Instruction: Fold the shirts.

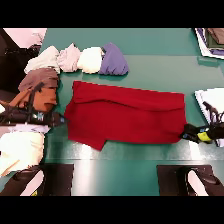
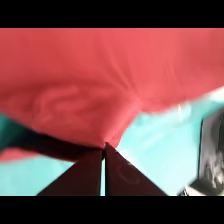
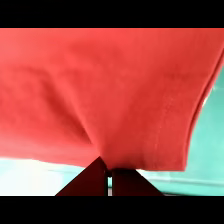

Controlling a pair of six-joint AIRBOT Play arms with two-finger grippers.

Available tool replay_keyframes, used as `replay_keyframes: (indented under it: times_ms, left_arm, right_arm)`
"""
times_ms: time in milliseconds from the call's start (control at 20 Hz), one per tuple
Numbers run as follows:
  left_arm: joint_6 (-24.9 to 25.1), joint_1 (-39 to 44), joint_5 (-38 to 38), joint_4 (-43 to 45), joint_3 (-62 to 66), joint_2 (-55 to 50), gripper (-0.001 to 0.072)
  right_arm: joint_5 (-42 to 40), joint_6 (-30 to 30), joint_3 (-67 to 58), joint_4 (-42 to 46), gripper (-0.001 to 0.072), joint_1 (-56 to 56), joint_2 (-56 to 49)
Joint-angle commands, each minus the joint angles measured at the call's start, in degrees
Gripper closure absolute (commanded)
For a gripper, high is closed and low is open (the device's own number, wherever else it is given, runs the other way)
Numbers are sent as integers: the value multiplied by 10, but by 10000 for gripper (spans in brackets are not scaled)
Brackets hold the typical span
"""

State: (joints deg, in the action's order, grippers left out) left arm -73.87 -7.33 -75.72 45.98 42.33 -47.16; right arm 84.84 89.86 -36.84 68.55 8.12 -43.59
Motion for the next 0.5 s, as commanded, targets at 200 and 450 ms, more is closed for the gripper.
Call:
replay_keyframes:
  times_ms: [200,450]
  left_arm:
    - [31,0,79,-4,179,-223,686]
    - [47,0,125,-33,267,-362,685]
  right_arm:
    - [-54,-19,-181,1,691,-7,-185]
    - [-73,-19,-296,1,691,-42,-322]
